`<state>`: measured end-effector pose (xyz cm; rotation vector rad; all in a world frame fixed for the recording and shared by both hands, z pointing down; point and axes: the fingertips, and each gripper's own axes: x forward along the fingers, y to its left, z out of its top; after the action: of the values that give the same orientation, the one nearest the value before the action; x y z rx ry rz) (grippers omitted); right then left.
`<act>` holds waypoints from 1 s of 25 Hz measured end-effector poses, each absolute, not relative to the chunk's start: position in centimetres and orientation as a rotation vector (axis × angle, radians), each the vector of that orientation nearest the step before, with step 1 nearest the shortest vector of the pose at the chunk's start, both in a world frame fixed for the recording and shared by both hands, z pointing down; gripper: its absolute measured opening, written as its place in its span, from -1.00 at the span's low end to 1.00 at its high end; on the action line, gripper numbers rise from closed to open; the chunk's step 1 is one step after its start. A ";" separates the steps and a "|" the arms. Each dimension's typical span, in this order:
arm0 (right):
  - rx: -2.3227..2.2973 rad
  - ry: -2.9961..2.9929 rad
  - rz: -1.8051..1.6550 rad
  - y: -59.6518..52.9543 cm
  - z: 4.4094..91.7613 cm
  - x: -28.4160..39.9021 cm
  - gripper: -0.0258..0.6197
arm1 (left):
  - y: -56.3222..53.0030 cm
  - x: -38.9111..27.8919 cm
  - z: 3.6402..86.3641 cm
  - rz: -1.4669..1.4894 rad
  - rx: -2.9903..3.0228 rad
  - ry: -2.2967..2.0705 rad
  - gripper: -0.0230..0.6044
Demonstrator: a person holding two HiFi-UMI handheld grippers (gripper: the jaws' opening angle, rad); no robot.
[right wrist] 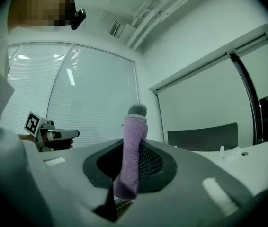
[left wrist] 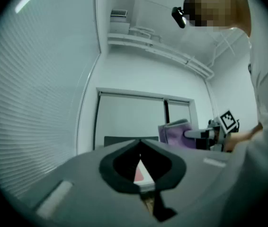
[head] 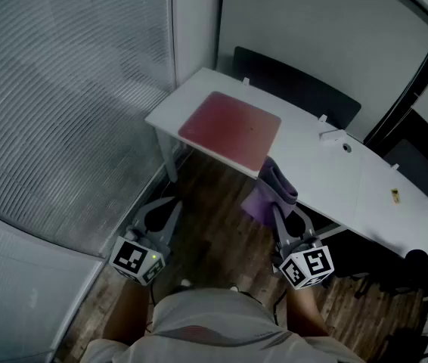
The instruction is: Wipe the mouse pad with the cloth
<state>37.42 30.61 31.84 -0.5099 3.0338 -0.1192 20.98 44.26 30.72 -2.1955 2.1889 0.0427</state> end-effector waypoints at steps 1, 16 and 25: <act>-0.512 3.034 -0.117 30.6 31.8 37.2 -0.74 | 44.2 20.7 30.8 0.039 -2.200 2.185 -0.92; -0.521 3.040 -0.166 30.8 33.0 34.1 -0.74 | 45.0 16.9 32.3 0.052 -2.216 2.204 -0.92; -0.520 3.076 -0.177 33.1 34.1 28.1 -0.74 | 48.3 11.0 33.8 0.067 -2.200 2.239 -0.92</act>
<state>28.07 33.09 34.09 -0.5197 3.0755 -0.1769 10.96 48.30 33.80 -2.2001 2.2391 0.0668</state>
